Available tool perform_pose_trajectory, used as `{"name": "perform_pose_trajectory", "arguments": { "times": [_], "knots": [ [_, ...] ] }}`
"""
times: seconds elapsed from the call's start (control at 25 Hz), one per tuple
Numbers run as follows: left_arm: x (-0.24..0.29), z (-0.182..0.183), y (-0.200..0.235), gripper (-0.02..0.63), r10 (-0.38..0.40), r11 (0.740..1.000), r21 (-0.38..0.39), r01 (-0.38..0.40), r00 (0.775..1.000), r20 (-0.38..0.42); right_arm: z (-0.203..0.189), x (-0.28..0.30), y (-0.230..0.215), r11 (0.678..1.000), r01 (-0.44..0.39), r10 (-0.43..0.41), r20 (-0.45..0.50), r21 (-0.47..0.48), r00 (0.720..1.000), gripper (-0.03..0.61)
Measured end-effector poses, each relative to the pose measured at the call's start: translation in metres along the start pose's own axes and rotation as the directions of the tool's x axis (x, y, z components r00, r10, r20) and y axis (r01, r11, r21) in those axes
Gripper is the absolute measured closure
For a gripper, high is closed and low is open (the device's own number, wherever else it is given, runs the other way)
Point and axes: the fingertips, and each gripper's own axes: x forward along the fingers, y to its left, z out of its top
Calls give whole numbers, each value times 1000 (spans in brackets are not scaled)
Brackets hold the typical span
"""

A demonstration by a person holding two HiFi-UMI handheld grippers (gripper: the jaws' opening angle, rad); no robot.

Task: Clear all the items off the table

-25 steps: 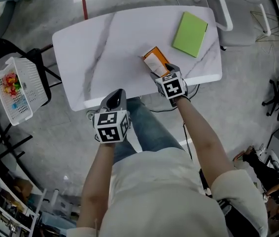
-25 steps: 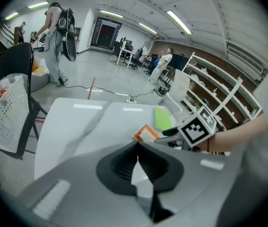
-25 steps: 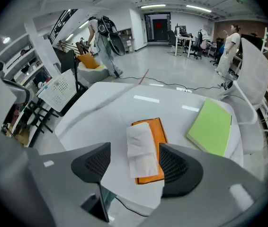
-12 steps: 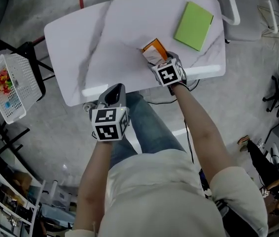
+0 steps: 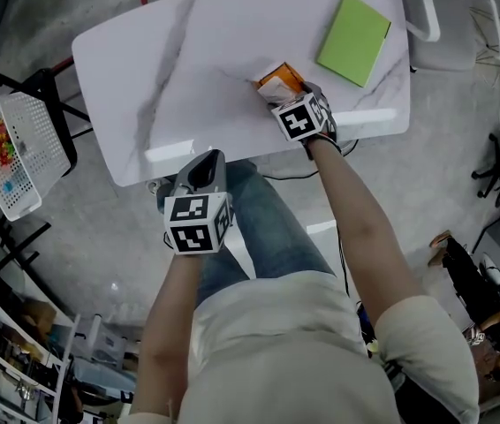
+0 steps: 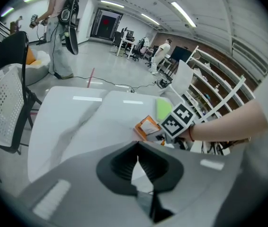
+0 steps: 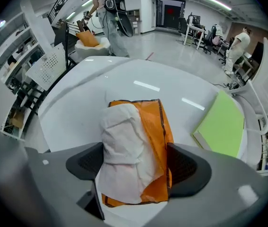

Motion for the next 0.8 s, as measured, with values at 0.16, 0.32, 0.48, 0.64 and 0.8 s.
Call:
{"name": "perform_pose_trajectory", "arguments": {
  "times": [0.16,0.32,0.48,0.64,0.8],
  "knots": [
    [3,0,2,604,4,1000,-19,-4,1000,3,-1,7,-4,1000,1,-1,0,1,1000,163],
    [5,0,3,604,5,1000,-26,-5,1000,4,-2,8,-4,1000,4,-4,14,2,1000,175],
    [4,-1,3,604,6,1000,-25,-6,1000,3,0,5,-5,1000,15,-15,14,0,1000,237],
    [0,-1,1,604,4,1000,-21,-4,1000,10,1,-1,-6,999,31,-31,2,-4,1000,323],
    [-5,1,-1,604,2,1000,-19,-2,1000,22,2,-6,-4,999,45,-45,-1,-12,999,368]
  ]
}}
